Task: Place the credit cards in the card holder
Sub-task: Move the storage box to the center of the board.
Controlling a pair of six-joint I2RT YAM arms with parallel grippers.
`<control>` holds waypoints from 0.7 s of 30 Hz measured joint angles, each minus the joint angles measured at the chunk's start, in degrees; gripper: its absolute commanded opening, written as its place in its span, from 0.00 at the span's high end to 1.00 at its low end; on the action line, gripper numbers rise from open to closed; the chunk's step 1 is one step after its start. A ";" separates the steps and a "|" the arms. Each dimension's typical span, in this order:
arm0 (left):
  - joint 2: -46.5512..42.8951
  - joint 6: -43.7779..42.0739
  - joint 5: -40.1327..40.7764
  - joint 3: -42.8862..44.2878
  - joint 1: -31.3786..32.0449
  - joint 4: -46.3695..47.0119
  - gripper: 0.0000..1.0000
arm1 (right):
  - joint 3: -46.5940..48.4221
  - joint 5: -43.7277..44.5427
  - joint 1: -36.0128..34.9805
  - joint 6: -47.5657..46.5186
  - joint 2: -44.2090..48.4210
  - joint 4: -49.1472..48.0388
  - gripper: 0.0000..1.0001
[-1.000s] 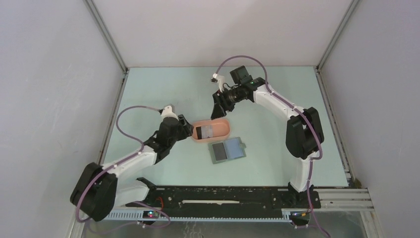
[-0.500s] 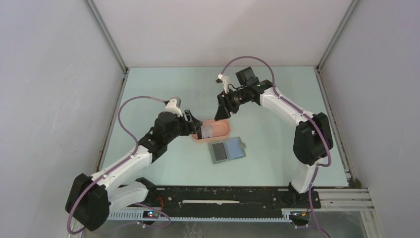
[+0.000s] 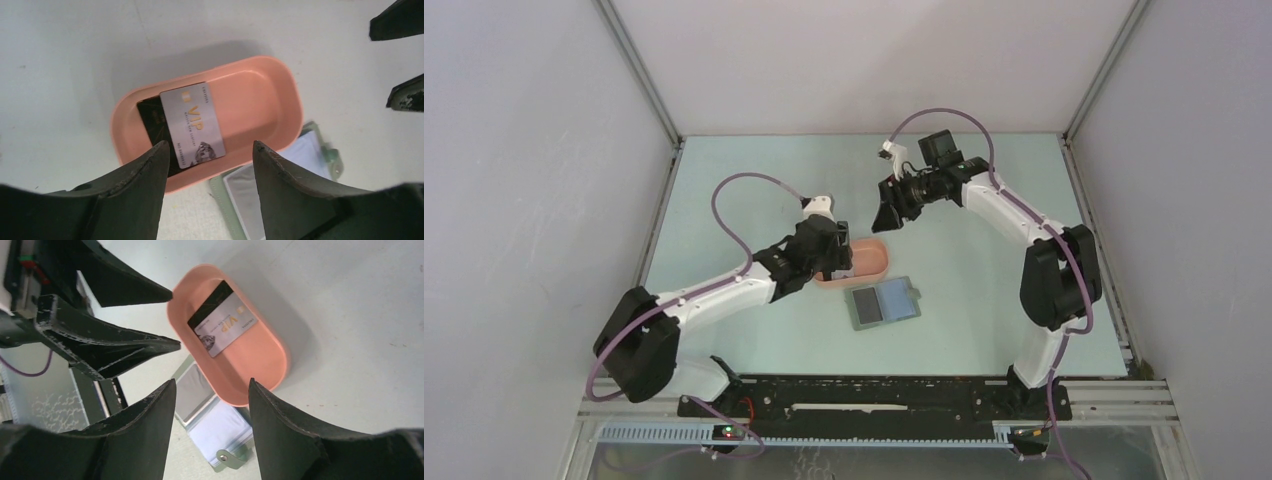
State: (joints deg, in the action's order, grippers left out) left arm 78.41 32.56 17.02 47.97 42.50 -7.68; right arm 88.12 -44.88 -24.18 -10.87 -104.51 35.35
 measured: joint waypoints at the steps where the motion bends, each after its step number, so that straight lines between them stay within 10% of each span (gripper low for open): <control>1: 0.42 0.02 0.96 0.00 0.26 -0.48 0.33 | 0.00 0.52 0.13 -0.20 -0.24 0.00 0.37; 21: -11.89 -5.95 6.12 -4.79 -2.51 1.64 0.27 | 1.25 16.85 -7.54 -8.48 -6.43 2.36 0.36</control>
State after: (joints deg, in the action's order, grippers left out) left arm 66.52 26.61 23.14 43.18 39.99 -6.04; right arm 89.36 -28.03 -31.73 -19.35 -110.93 37.71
